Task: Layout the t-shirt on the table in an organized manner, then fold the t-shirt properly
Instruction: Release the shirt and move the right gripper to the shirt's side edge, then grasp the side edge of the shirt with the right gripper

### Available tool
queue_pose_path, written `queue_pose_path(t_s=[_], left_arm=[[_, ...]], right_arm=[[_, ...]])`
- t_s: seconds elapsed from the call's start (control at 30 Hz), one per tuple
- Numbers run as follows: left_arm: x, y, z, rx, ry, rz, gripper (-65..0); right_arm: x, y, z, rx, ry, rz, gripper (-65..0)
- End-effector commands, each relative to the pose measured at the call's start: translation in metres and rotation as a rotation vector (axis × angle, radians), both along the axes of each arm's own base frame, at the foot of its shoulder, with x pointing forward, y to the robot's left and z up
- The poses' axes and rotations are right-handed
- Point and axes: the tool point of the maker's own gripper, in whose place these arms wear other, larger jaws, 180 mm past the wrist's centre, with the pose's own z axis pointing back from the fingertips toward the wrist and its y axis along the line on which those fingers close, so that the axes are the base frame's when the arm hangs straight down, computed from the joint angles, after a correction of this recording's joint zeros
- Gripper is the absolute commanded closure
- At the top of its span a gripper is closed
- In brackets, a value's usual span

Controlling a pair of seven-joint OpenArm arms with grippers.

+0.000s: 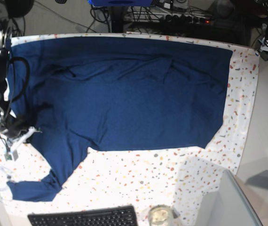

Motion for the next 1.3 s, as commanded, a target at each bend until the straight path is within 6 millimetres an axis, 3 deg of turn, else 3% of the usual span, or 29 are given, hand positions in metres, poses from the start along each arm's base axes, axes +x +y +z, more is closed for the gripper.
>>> queue_pose_path(t_s=[0.0, 0.13, 0.33, 0.7, 0.87, 1.1, 1.27], left_arm=[[0.006, 0.007, 0.012, 0.030, -0.033, -0.006, 0.0], [0.006, 0.007, 0.012, 0.030, -0.033, -0.006, 0.0], [0.007, 0.006, 0.012, 0.029, -0.036, -0.008, 0.0], [0.007, 0.006, 0.012, 0.029, -0.036, -0.008, 0.0], [0.007, 0.006, 0.012, 0.029, -0.035, -0.009, 0.0], [0.021, -0.017, 0.001, -0.003, -0.019, -0.089, 0.0], [0.025, -0.020, 0.001, -0.006, -0.024, -0.099, 0.0]], right_arm=[[0.016, -0.013, 0.027, -0.017, -0.067, -0.014, -0.2], [0.003, -0.021, 0.031, -0.015, -0.038, -0.048, -0.2], [-0.018, -0.017, 0.031, -0.037, -0.049, -0.025, -0.2], [-0.052, 0.017, 0.035, -0.020, -0.045, 0.016, -0.2], [-0.067, 0.026, 0.024, -0.004, -0.018, 0.022, -0.2], [-0.079, 0.029, 0.013, 0.003, 0.013, 0.022, -0.2], [-0.081, 0.029, 0.011, 0.008, 0.019, 0.016, -2.0]])
